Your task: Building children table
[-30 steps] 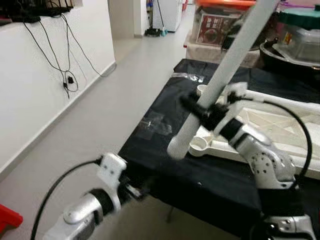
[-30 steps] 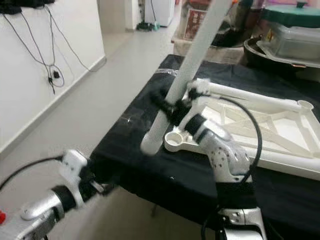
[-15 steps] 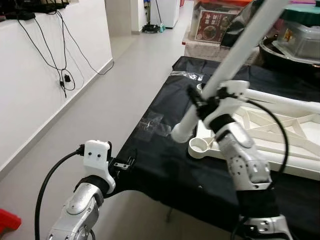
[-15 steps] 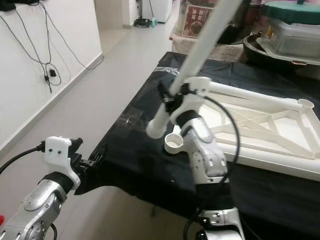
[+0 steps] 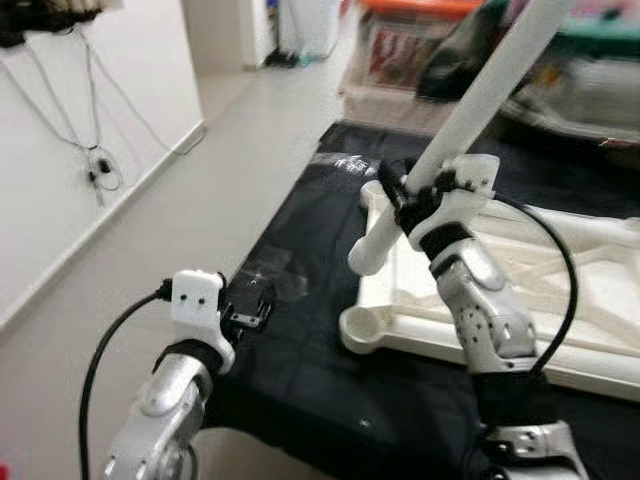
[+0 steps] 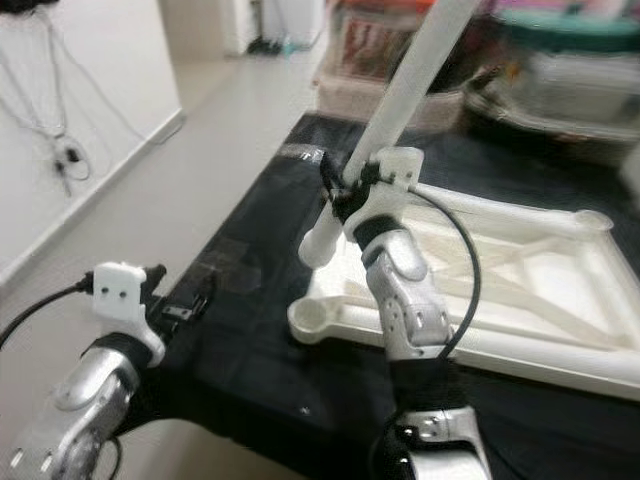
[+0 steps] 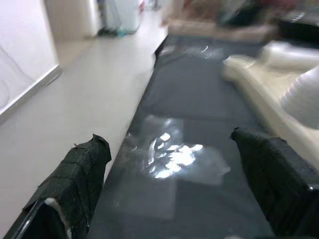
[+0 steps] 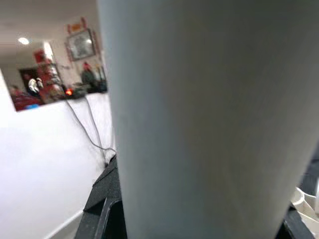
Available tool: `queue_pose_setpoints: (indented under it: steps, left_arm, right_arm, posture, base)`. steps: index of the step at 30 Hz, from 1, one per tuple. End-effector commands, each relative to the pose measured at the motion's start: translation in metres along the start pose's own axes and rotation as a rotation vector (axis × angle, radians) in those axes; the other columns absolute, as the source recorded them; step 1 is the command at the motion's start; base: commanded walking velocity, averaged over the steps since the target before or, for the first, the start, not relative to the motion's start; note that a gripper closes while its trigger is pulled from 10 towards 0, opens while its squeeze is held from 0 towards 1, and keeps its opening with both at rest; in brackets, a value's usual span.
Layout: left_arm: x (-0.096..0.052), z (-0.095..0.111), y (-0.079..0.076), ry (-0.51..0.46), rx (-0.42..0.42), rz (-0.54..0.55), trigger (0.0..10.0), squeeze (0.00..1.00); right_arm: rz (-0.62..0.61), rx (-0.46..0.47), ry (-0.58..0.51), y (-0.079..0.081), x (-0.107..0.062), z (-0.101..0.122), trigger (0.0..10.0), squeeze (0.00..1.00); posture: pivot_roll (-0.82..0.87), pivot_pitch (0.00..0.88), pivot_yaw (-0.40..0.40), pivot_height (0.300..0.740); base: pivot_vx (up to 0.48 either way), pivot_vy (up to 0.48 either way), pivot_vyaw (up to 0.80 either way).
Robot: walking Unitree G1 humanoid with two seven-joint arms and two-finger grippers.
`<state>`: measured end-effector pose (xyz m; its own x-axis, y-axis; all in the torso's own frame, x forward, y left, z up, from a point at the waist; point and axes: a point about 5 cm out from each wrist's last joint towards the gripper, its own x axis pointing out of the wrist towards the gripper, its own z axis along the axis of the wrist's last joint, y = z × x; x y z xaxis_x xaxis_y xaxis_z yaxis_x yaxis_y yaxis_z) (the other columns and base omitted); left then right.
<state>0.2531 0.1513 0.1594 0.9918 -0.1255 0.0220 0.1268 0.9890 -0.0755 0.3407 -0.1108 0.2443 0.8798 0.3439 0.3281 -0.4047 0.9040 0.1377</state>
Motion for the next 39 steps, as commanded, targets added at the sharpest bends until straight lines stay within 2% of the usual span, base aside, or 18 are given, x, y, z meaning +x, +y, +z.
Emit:
queue_pose_setpoints:
  steps: [1,4,5,9,11,14,16,17,19,20,22,25,27,28,39]
  left_arm:
    - [0.0,-0.001,-0.007,0.006,0.008,-0.025,10.0,0.0]
    - [-0.002,-0.003,-0.01,0.01,-0.002,-0.044,10.0,0.0]
    - [-0.006,-0.005,-0.015,0.018,-0.008,-0.089,10.0,0.0]
    - [-0.011,-0.006,-0.024,0.027,0.005,-0.168,10.0,0.0]
    - [-0.02,-0.01,-0.034,0.048,0.0,-0.253,10.0,0.0]
    - [-0.025,-0.011,-0.038,0.057,0.001,-0.29,10.0,0.0]
    - [-0.035,-0.013,-0.048,0.08,-0.031,-0.37,10.0,0.0]
    - [-0.035,-0.013,-0.048,0.08,-0.031,-0.37,10.0,0.0]
    - [-0.047,-0.013,-0.058,0.109,-0.08,-0.45,10.0,0.0]
    - [-0.047,-0.013,-0.058,0.109,-0.08,-0.45,10.0,0.0]
    - [-0.06,-0.014,-0.067,0.141,-0.112,-0.512,10.0,0.0]
    - [-0.068,-0.013,-0.071,0.153,-0.124,-0.533,10.0,0.0]
    - [-0.068,-0.013,-0.071,0.153,-0.124,-0.533,10.0,0.0]
    - [-0.072,-0.009,-0.074,0.148,-0.123,-0.536,10.0,0.0]
    - [-0.085,-0.004,-0.075,0.165,-0.122,-0.543,10.0,0.0]
  right_arm:
    - [-0.034,-0.024,-0.024,-0.012,-0.004,0.006,10.0,0.0]
    - [0.043,0.02,-0.02,-0.009,-0.001,0.008,10.0,0.0]
    - [0.112,0.05,-0.004,-0.007,0.001,0.008,10.0,0.0]
    - [0.196,0.078,0.019,-0.006,0.003,0.01,10.0,0.0]
    - [0.292,0.113,0.046,-0.007,0.006,0.012,10.0,0.0]
    - [0.343,0.133,0.064,-0.008,0.008,0.013,10.0,0.0]
    - [0.455,0.14,0.099,-0.01,0.014,0.016,10.0,0.0]
    - [0.455,0.14,0.099,-0.01,0.014,0.016,10.0,0.0]
    - [0.577,0.137,0.132,-0.012,0.018,0.018,10.0,0.0]
    - [0.577,0.137,0.132,-0.012,0.018,0.018,10.0,0.0]
    - [0.691,0.165,0.17,-0.017,0.019,0.02,10.0,0.0]
    - [0.758,0.177,0.192,-0.021,0.018,0.021,10.0,0.0]
    - [0.758,0.177,0.192,-0.021,0.018,0.021,10.0,0.0]
    - [0.813,0.192,0.22,-0.024,0.018,0.022,10.0,0.0]
    - [0.873,0.207,0.248,-0.025,0.022,0.016,10.0,0.0]
  posture:
    - [0.06,0.063,-0.056,0.74]
    - [0.06,0.071,-0.056,0.74]
    - [0.06,0.076,-0.058,0.74]
    - [0.07,0.086,-0.059,0.74]
    - [0.07,0.094,-0.062,0.74]
    - [0.07,0.105,-0.064,0.74]
    - [0.08,0.121,-0.064,0.74]
    - [0.08,0.121,-0.064,0.74]
    - [0.09,0.15,-0.073,0.74]
    - [0.09,0.15,-0.073,0.74]
    - [0.09,0.179,-0.077,0.74]
    - [0.1,0.201,-0.077,0.74]
    - [0.1,0.201,-0.077,0.74]
    - [0.1,0.22,-0.082,0.74]
    - [0.12,0.269,-0.077,0.74]
  base:
    - [0.0,0.0,0.0]
    - [0.0,0.0,0.0]
    - [0.0,0.0,0.0]
    - [0.0,0.0,0.0]
    - [0.0,0.0,0.0]
    - [0.0,0.0,0.0]
    - [0.0,0.0,0.0]
    - [0.0,0.0,0.0]
    - [0.0,0.0,0.0]
    - [0.0,0.0,0.0]
    - [0.0,0.0,0.0]
    - [0.0,0.0,0.0]
    - [0.0,0.0,0.0]
    - [0.0,0.0,0.0]
    - [0.0,0.0,0.0]
